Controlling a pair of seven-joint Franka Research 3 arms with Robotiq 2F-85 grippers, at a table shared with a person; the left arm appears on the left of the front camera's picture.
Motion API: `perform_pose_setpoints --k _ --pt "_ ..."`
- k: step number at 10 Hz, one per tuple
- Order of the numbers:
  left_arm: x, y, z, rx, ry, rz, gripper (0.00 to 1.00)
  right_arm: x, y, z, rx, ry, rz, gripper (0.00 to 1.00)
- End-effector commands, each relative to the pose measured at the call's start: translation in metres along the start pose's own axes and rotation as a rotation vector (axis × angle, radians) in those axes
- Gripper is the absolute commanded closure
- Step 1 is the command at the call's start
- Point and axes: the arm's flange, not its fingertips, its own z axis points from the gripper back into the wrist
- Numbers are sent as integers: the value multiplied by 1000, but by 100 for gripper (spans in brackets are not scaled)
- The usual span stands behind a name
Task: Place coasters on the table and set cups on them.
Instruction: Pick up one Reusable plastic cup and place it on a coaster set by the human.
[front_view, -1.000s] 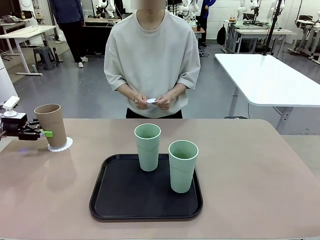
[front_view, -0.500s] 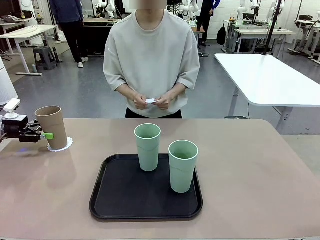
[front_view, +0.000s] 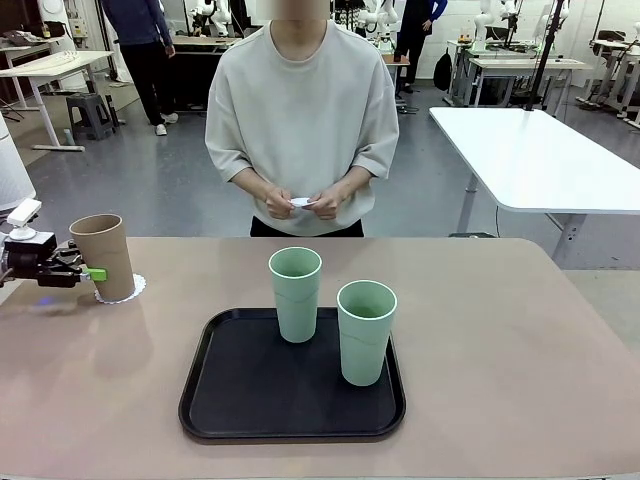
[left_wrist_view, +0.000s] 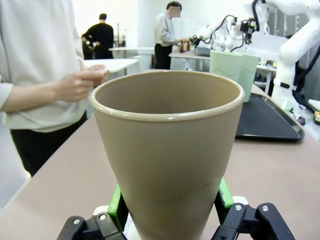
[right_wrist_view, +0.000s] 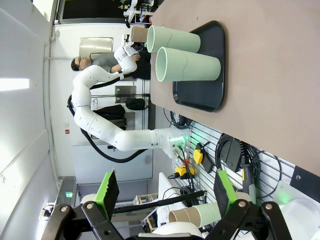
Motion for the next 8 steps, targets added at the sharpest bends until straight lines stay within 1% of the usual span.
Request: perform_pose_setpoints --k 1,8 --pt "-3 -1 2 -15 -6 -25 16 0 0 0 9 2 3 0" --pt "-4 1 1 -18 -16 -51 16 0 0 0 9 2 3 0"
